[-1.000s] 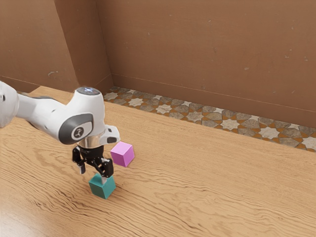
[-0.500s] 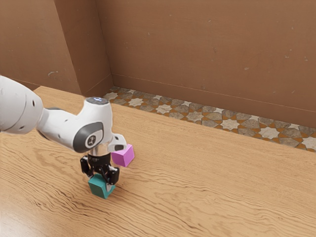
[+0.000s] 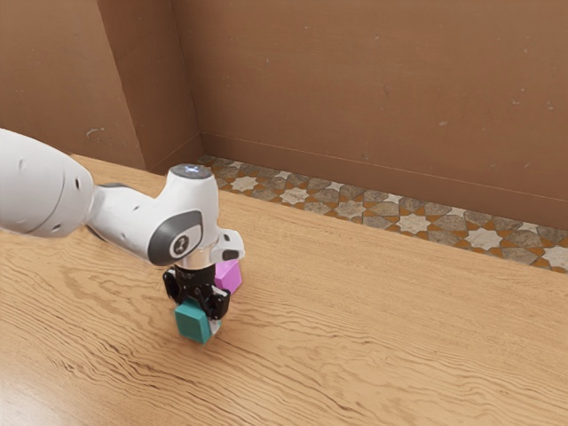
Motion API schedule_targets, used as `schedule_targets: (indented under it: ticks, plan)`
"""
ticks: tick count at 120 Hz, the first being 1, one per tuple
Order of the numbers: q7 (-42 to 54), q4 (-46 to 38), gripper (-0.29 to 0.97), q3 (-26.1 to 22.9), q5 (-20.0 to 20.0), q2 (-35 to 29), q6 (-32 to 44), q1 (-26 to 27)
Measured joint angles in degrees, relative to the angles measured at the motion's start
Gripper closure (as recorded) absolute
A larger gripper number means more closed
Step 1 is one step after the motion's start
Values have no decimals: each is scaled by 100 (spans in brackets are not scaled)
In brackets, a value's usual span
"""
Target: Pick up the blue block with one arm, and put the blue block on the pink block with one arm
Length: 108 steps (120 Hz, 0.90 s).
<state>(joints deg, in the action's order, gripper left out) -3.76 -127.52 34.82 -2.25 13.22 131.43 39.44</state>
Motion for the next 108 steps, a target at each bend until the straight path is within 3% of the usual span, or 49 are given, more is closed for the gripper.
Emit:
schedule_targets:
  ticks: [35,53,72,108]
  plan:
    - [370,1006,30,266,26,-20,-572,-80]
    - [597,1376,30,281,11,74,-835,-516]
    - [832,2009,30,-272,-10,545,-1118,-1150]
    - [1153,2705,30,-944,-116,1064,-1342,-1696]
